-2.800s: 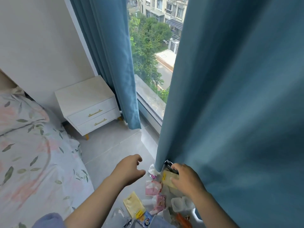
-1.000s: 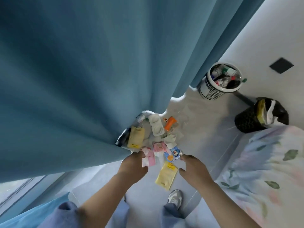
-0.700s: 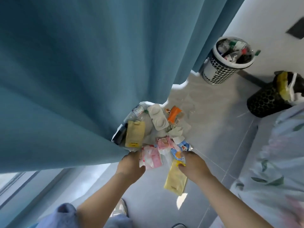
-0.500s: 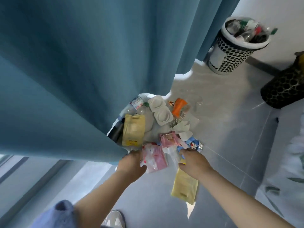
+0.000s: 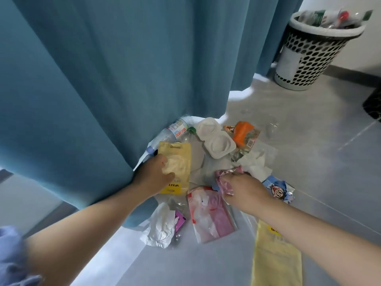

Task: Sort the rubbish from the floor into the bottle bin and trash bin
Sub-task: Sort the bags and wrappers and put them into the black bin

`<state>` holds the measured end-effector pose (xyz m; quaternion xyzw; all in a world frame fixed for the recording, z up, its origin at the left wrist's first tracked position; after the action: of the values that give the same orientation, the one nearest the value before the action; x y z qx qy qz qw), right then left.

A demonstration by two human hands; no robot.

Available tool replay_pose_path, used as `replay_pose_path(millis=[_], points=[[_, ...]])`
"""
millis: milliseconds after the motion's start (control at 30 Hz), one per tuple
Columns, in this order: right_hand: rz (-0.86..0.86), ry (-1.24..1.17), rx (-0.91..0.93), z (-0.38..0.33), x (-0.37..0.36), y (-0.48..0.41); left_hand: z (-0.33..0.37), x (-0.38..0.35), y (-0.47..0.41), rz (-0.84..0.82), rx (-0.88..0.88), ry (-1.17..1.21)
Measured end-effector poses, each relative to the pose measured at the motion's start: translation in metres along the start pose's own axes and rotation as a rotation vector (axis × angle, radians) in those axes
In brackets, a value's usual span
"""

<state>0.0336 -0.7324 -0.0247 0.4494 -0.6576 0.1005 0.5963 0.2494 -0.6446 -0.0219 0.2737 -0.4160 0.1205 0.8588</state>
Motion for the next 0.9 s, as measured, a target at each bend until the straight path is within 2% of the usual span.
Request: replay_pose_path(millis=[233,500,700,900], points=[[-0.084,0.113,-0.030,0.006,-0.009,-0.007,-0.027,0.011,0.002,-0.003,0.050,0.019],[-0.097,0.035,-0.123,0.029,-0.015,-0.029,-0.060,0.006,-0.023,-0.061,0.153,0.007],[-0.109,-0.009,-0.109,0.041,-0.034,-0.045,-0.054,-0.012,-0.040,-0.091,0.081,0.096],[-0.156,0.062,-0.084,0.045,-0.061,-0.056,-0.046,-0.028,-0.050,-0.033,0.051,0.161]])
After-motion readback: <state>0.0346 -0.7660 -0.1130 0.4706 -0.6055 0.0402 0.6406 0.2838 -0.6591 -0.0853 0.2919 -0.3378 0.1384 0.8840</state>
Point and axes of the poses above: each hand's wrist, its own y-axis away from the middle knuckle, its own x-axis out of the back of the hand, z = x × y, the point moved 8 cm from there along -y, towards the middle knuckle, and after that the axes turned 8 degrees about -z, right-handed, at the moved point
